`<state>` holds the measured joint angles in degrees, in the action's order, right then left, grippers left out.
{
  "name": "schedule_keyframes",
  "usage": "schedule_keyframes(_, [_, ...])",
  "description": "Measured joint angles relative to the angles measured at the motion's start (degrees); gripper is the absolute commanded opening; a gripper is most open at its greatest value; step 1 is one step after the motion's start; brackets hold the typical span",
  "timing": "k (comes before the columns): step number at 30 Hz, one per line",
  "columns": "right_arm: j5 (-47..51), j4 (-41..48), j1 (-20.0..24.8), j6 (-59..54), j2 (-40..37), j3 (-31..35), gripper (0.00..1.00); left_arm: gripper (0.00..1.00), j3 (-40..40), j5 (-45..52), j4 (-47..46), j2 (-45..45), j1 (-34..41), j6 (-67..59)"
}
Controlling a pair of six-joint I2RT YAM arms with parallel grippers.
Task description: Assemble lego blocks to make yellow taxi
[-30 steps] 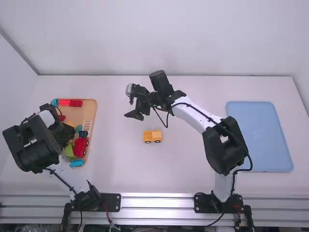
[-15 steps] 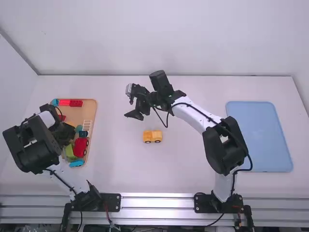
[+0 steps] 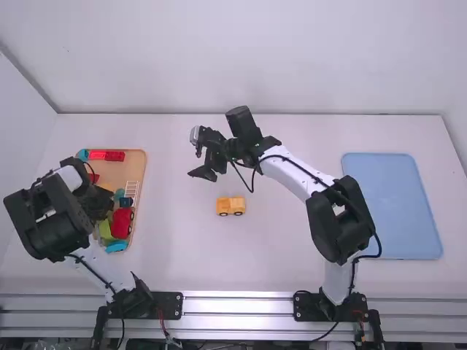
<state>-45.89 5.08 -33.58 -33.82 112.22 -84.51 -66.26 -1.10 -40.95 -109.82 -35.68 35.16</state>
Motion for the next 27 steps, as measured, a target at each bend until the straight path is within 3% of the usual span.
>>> schedule_keyframes(9, [0.0,0.1,0.0,-0.1,0.0,0.0,0.99,0.15,-6.1,0.0,-2.3,0.0,0.0,-1.5])
schedule_keyframes(12, [0.0,0.2,0.0,0.0,0.0,0.0,0.99,0.11,-8.2,0.0,-4.4,0.0,0.0,-2.0])
schedule_keyframes(13, [0.0,0.2,0.0,-0.1,0.0,0.0,0.99,0.02,-9.0,0.0,-5.0,0.0,0.0,-2.3])
schedule_keyframes(15, [0.0,0.2,0.0,0.0,0.0,0.0,0.99,0.02,-10.3,1.1,-5.2,0.0,0.0,-4.0])
schedule_keyframes(21, [0.0,-2.3,0.6,5.0,0.0,0.0,0.99,0.02,-15.8,15.0,-3.8,0.0,0.0,-16.8])
schedule_keyframes(27, [-0.2,-4.8,3.4,11.2,0.0,0.0,0.99,0.02,-14.1,17.1,-0.2,2.8,0.6,-18.8])
